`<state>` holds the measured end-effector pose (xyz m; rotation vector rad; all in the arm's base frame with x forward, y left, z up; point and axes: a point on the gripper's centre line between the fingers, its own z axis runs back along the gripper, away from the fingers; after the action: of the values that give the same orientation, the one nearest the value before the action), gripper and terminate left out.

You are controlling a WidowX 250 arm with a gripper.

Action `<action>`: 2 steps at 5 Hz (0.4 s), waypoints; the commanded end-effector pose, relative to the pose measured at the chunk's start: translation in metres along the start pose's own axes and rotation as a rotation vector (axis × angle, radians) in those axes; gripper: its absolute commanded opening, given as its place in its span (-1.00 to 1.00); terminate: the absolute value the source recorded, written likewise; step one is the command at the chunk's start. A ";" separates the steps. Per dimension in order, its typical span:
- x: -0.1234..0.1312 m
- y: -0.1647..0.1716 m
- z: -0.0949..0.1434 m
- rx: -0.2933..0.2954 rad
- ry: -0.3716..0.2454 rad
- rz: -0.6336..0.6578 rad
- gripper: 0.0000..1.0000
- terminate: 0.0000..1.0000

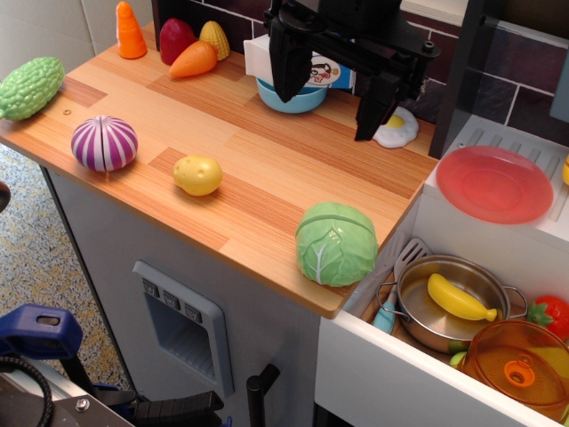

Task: Put potato on plate

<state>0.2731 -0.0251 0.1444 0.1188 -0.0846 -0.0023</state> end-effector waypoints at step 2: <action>-0.005 0.027 -0.009 0.034 -0.003 -0.019 1.00 -1.00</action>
<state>0.2682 0.0191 0.1205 0.1723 -0.0563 -0.0292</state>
